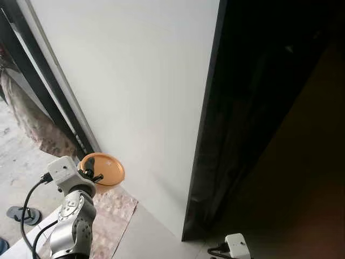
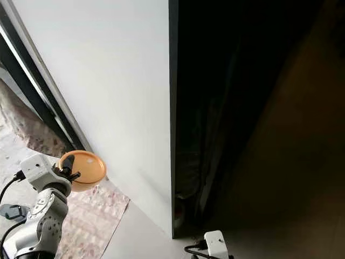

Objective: Restocking fridge

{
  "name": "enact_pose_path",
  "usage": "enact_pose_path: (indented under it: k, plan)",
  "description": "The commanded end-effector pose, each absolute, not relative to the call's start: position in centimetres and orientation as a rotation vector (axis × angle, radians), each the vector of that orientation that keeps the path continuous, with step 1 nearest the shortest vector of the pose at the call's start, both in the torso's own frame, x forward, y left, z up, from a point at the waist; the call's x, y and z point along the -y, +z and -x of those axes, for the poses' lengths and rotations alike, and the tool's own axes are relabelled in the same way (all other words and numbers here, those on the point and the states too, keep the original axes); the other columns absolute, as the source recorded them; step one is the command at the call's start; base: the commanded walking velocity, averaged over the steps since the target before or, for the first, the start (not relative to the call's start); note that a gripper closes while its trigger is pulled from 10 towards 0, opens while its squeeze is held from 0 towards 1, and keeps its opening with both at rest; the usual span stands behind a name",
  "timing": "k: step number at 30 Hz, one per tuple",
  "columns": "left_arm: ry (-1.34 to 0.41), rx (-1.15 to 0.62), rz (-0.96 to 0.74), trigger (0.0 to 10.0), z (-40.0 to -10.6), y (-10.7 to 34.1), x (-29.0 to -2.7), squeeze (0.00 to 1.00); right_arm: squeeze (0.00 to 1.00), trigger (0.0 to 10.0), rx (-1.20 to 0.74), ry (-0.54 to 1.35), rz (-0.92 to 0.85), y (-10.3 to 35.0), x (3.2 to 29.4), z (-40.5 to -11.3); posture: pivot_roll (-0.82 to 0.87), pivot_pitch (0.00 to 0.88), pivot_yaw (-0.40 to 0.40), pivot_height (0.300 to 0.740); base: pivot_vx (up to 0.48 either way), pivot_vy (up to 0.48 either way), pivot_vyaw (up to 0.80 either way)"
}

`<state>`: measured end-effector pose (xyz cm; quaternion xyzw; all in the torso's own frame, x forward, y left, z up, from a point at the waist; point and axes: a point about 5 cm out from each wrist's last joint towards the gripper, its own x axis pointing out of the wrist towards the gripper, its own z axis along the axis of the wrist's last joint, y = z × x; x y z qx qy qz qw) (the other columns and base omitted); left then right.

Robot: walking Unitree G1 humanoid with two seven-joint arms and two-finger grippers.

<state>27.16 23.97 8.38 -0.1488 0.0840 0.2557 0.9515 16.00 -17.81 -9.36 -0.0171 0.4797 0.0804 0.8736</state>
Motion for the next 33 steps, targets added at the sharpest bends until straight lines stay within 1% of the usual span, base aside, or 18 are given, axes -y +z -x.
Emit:
enact_pose_path:
  k: [1, 4, 6, 8, 10, 11, 12, 13, 14, 16, 18, 20, 24, 27, 29, 31, 33]
  plan:
    - [0.581, -0.175, 0.253, 10.0, -26.8, 8.1, -24.9, 0.00, 0.00, 10.0, -0.994, 0.162, 0.027, -9.3, 17.6, -16.2, 0.05, 0.041, 0.040, 0.740, 0.000, 0.000, 0.00]
    - [0.585, -0.214, 0.172, 10.0, -26.9, 7.7, -24.9, 0.00, 0.00, 10.0, -0.993, 0.159, 0.025, -9.3, 17.6, -16.2, 0.05, 0.043, 0.041, 0.740, 0.000, 0.000, 0.00]
    - [0.530, -0.277, 0.122, 10.0, -27.5, 6.5, -24.2, 0.00, 0.00, 10.0, -0.992, 0.160, 0.026, -9.3, 17.7, -16.2, 0.05, 0.042, 0.041, 0.740, 0.000, 0.000, 0.00]
    - [0.489, -0.324, 0.135, 10.0, -27.7, 5.5, -23.7, 0.00, 0.00, 10.0, -0.992, 0.160, 0.026, -9.3, 17.6, -16.2, 0.05, 0.040, 0.042, 0.740, 0.000, 0.000, 0.00]
    - [0.459, -0.398, 0.167, 10.0, -27.7, 3.6, -23.3, 0.00, 0.00, 10.0, -0.988, 0.156, 0.024, -9.3, 17.6, -16.2, 0.05, 0.040, 0.041, 0.740, 0.000, 0.000, 0.00]
    - [0.453, -0.481, 0.182, 10.0, -27.3, 1.6, -23.1, 0.00, 0.00, 10.0, -0.984, 0.143, 0.020, -9.3, 17.7, -16.2, 0.04, 0.039, 0.044, 0.740, 0.000, 0.000, 0.00]
    - [0.453, -0.481, 0.182, 10.0, -27.3, 1.6, -23.1, 0.00, 0.00, 10.0, -0.984, 0.143, 0.020, -9.3, 17.7, -16.2, 0.04, 0.039, 0.044, 0.740, 0.000, 0.000, 0.00]
    - [0.428, -0.547, 0.231, 10.0, -26.8, 0.2, -22.9, 0.00, 0.00, 10.0, -0.979, 0.137, 0.020, -9.3, 17.7, -16.3, 0.04, 0.041, 0.042, 0.740, 0.000, 0.000, 0.00]
    - [0.409, -0.593, 0.229, 10.0, -26.4, -0.8, -22.8, 0.00, 0.00, 10.0, -0.971, 0.129, 0.022, -9.2, 17.7, -16.3, 0.03, 0.041, 0.042, 0.740, 0.000, 0.000, 0.00]
    - [0.414, -0.613, 0.227, 10.0, -26.1, -1.2, -22.9, 0.00, 0.00, 10.0, -0.965, 0.120, 0.023, -9.2, 17.7, -16.3, 0.03, 0.044, 0.042, 0.740, 0.000, 0.000, 0.00]
    - [0.430, -0.642, 0.300, 10.0, -25.5, -2.1, -23.1, 0.00, 0.00, 10.0, -0.951, 0.062, -0.016, -9.2, 17.9, -16.2, 0.03, 0.043, 0.042, 0.740, 0.000, 0.000, 0.00]
    - [0.432, -0.672, 0.304, 10.0, -24.8, -2.8, -23.3, 0.00, 0.00, 10.0, -0.945, 0.028, -0.044, -9.2, 17.9, -16.2, 0.03, 0.043, 0.042, 0.740, 0.000, 0.000, 0.00]
    - [0.483, -0.700, 0.358, 10.0, -23.4, -3.9, -24.1, 0.00, 0.00, 10.0, -0.961, 0.030, -0.032, -9.3, 18.0, -16.0, 0.02, 0.041, 0.040, 0.740, 0.000, 0.000, 0.00]
    - [0.584, -0.723, 0.521, 10.0, -21.5, -5.3, -24.9, 0.00, 0.00, 10.0, -0.973, 0.005, -0.052, -9.4, 18.0, -15.9, 0.03, 0.047, 0.037, 0.740, 0.000, 0.000, 0.00]
    - [0.648, -0.713, 0.682, 10.0, -20.8, -5.8, -24.8, 0.00, 0.00, 10.0, -0.976, 0.000, -0.061, -9.4, 17.9, -15.8, 0.03, 0.047, 0.037, 0.740, 0.000, 0.000, 0.00]
    - [0.648, -0.707, 0.715, 10.0, -20.7, -5.9, -24.5, 0.00, 0.00, 10.0, -0.975, -0.011, -0.076, -9.5, 18.0, -15.8, 0.02, 0.051, 0.036, 0.740, 0.000, 0.000, 0.00]
    - [0.608, -0.719, 0.694, 10.0, -20.8, -6.0, -24.0, 0.00, 0.00, 10.0, -0.974, -0.020, -0.089, -9.5, 18.0, -15.8, 0.02, 0.051, 0.036, 0.740, 0.000, 0.000, 0.00]
